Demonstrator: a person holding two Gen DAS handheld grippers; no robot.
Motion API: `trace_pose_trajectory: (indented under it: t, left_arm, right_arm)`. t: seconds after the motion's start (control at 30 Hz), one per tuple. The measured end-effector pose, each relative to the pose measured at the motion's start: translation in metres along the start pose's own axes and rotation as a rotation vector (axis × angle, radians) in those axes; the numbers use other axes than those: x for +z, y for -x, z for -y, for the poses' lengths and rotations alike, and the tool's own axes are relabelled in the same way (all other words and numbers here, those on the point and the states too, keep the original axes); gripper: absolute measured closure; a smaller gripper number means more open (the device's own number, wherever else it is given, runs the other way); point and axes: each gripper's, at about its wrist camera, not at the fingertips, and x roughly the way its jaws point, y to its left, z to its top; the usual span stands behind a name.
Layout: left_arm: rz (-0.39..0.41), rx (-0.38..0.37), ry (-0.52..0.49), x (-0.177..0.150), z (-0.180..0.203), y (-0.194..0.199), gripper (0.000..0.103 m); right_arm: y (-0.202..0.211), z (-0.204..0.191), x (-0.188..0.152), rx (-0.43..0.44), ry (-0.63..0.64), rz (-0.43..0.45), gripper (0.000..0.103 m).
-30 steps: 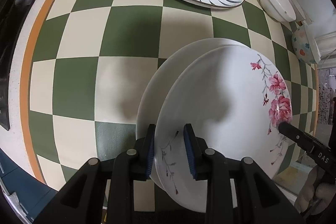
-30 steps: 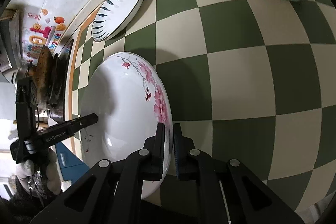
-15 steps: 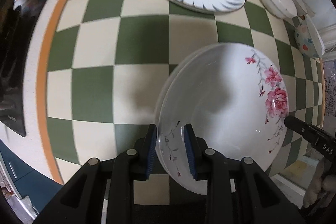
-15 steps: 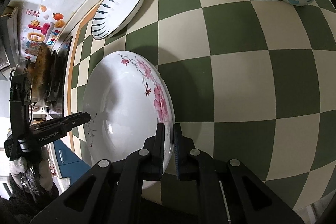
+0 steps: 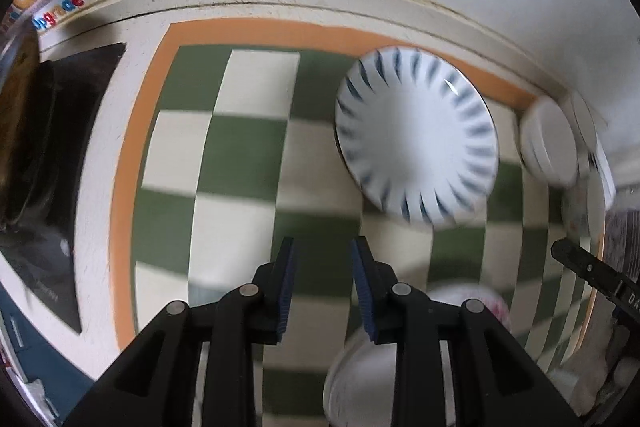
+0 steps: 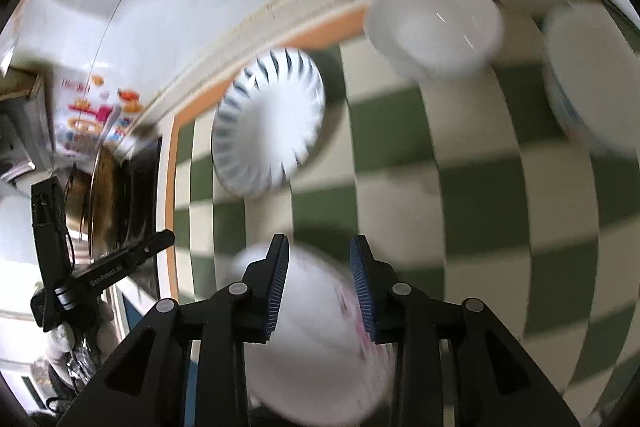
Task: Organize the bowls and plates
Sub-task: 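Grip the blue-striped plate rim with both tools, adding it to the stack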
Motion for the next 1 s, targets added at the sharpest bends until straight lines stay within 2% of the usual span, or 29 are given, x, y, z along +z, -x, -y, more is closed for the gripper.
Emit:
trace_pose_trajectory:
  t: [0.07,0.23,0.4,0.43,0.57,0.7,0.77,0.9,1.0]
  left_arm:
    - [-0.012,-0.002,0.008,0.02,-0.007,-0.013,0.077]
    - [-0.037,0.049,-0.003,0.056,-0.01,-0.042,0.077]
    - [-0.048,0.001,-0.009,0.079,-0.01,-0.057,0.077]
    - [-0.057,-0.022,-0.017,0.084,-0.008,-0.06,0.077]
    - [-0.063,-0.016,-0.052,0.092,-0.004,-0.067,0.078]
    - [-0.061,-0.018,-0.096,0.095,0.0,-0.075,0.085]
    - [-0.072,-0.04,-0.102,0.095,0.001,-0.078,0.091]
    - [-0.059,-0.007,-0.108,0.092,0.004,-0.078,0.091]
    - [-0.063,-0.014,-0.095,0.088,-0.001,-0.074,0.091]
  right_arm:
    - [-0.012,-0.009,0.022,-0.028,0.015,0.012,0.068]
    - [-0.051,-0.025,0.071,-0.122,0.076,-0.003,0.068]
    - [-0.079,-0.027,0.094,-0.191,0.117,-0.036,0.068]
    - [-0.083,-0.026,0.096,-0.2,0.118,-0.042,0.068]
    - [-0.101,-0.023,0.105,-0.224,0.12,-0.067,0.07]
    - [-0.113,-0.017,0.109,-0.235,0.105,-0.081,0.089]
    - [-0.114,-0.011,0.111,-0.224,0.089,-0.078,0.092]
    - [-0.115,-0.012,0.107,-0.204,0.102,-0.077,0.093]
    - [-0.11,-0.014,0.102,-0.198,0.113,-0.073,0.094]
